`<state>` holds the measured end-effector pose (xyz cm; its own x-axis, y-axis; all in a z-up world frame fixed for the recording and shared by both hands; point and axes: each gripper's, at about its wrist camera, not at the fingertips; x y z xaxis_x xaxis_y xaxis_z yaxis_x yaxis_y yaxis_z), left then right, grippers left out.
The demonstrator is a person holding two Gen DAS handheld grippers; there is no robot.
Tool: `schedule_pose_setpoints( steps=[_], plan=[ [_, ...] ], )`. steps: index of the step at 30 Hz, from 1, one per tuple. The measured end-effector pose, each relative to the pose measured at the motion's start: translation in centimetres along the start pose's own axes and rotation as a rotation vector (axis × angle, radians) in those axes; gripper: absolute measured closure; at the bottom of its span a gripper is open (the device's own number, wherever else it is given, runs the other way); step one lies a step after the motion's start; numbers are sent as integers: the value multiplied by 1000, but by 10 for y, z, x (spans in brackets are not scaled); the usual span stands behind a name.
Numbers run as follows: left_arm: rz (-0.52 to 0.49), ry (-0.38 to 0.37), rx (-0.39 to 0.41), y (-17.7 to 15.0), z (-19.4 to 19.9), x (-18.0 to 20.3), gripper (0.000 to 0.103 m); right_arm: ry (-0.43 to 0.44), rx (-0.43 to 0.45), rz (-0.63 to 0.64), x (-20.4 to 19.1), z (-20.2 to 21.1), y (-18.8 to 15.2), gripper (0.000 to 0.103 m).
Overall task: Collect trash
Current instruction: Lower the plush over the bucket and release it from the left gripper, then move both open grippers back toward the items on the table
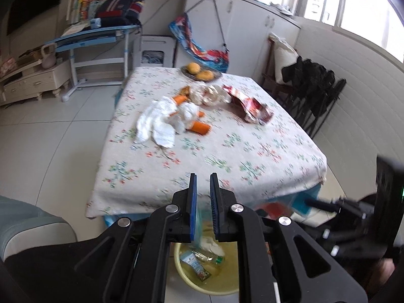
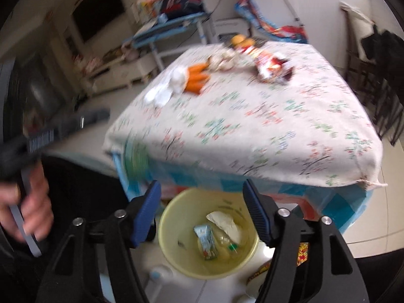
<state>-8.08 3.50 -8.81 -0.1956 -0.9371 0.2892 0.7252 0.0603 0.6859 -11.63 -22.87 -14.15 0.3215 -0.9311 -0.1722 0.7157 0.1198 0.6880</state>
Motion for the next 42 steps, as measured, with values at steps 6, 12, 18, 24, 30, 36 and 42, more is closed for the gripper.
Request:
schedule_pose_setpoints(
  steps=[6,12,18,24,30,36,42],
  plan=[
    [0,-24,-34,-7,-4,3,93,-16,43,-88,17,8,1,33],
    [88,-26,-46,-3,-5,-15,93,-22,57,-97,19,11,2,31],
    [38,14,-25,-4,-4,-6,90,-40,74,-111,23,14,2,28],
    [81,52,10,1,0,-15,62,-52,82,-112,25,16,2,26],
    [111,83,25,3,0,-22,50,-59,87,-112,25,16,2,26],
    [147,110,30,5,-1,-30,45,-63,88,-110,26,16,2,24],
    [167,125,26,7,-5,-33,43,-70,94,-112,27,16,3,23]
  ],
)
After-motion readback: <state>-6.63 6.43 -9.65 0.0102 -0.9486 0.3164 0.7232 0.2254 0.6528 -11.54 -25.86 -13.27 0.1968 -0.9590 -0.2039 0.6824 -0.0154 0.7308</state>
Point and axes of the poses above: each gripper's, at about its wrist camera, not at the fingertips, and z roughly against the way its jaws point, x to its right, y to its top, and after that the axes turned 9 degrees about z, right-handed
